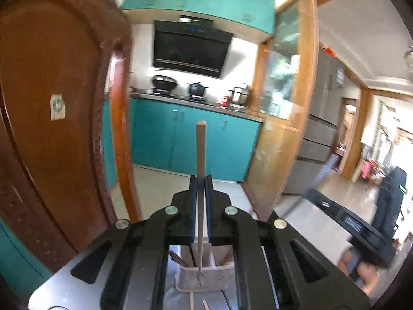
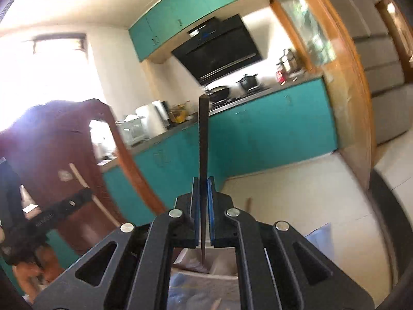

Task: Organize utensils
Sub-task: 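Lift both held chopsticks and lower them into the white caddy, then open both grippers to release the chopsticks into the caddy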

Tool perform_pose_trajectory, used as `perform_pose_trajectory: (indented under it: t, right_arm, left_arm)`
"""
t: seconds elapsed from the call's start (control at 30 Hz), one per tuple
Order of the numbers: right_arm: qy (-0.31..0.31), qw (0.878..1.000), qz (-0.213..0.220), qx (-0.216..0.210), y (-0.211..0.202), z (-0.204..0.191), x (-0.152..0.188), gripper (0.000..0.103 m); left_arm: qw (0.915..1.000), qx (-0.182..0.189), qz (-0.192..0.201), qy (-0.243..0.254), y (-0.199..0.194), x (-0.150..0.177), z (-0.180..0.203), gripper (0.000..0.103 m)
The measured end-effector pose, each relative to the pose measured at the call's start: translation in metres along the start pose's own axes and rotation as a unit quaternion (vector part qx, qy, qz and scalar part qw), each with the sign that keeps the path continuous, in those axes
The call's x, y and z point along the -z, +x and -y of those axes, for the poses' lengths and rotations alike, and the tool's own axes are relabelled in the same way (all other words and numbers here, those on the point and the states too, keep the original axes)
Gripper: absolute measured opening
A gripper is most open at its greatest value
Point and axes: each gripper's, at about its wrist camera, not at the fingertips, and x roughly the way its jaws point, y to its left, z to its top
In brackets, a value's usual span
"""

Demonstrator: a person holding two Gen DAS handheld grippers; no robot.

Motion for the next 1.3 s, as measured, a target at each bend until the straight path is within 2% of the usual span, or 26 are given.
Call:
perform_pose_trajectory:
  t: [0.07,0.17,0.4,0.5,0.67,0.83,1.0,1.13,1.23,1.27,1.3]
  right_arm:
    - [-0.02,0.999,-0.015,0.021,0.015,-0.001,0.011,0.006]
    - [-0.047,0.997,-0.044,0.034,0.034,-0.006,0.031,0.006]
    - [-0.096,0.99,-0.087,0.059,0.051,-0.02,0.065,0.006]
    - [-0.103,0.989,-0.088,0.067,0.048,-0.021,0.068,0.008]
    - [-0.111,0.989,-0.076,0.068,0.035,-0.026,0.06,0.01]
    - [-0.131,0.99,-0.041,0.044,0.0,-0.041,0.055,0.03]
    - [-0.151,0.987,-0.04,0.027,-0.021,-0.048,0.065,0.031]
    - [-0.156,0.986,-0.066,0.012,-0.024,-0.045,0.087,0.031]
    - [-0.16,0.982,-0.105,0.001,-0.019,-0.037,0.119,0.031]
    - [-0.157,0.979,-0.132,-0.006,-0.013,-0.033,0.133,0.031]
    - [-0.148,0.973,-0.179,-0.008,0.0,-0.026,0.154,0.031]
  left_arm:
    - [1.0,-0.005,0.004,-0.001,0.013,0.004,-0.004,0.007]
    - [0.9992,-0.036,-0.009,0.012,0.038,0.016,-0.008,0.007]
    - [0.9963,-0.045,-0.07,0.02,0.074,0.046,-0.012,0.007]
    - [0.9956,-0.042,-0.079,0.025,0.079,0.053,-0.01,0.007]
    - [0.9963,-0.03,-0.056,0.058,0.056,0.062,0.005,0.01]
    - [0.9945,-0.033,-0.051,0.085,0.031,0.079,0.013,0.014]
    - [0.9913,-0.046,-0.067,0.104,0.022,0.102,0.014,0.016]
    - [0.9897,-0.051,-0.085,0.103,0.017,0.115,0.007,0.019]
    - [0.9889,-0.056,-0.091,0.103,0.013,0.121,0.002,0.025]
    - [0.9886,-0.059,-0.092,0.104,0.012,0.123,0.001,0.027]
    - [0.9883,-0.061,-0.094,0.104,0.013,0.125,0.0,0.029]
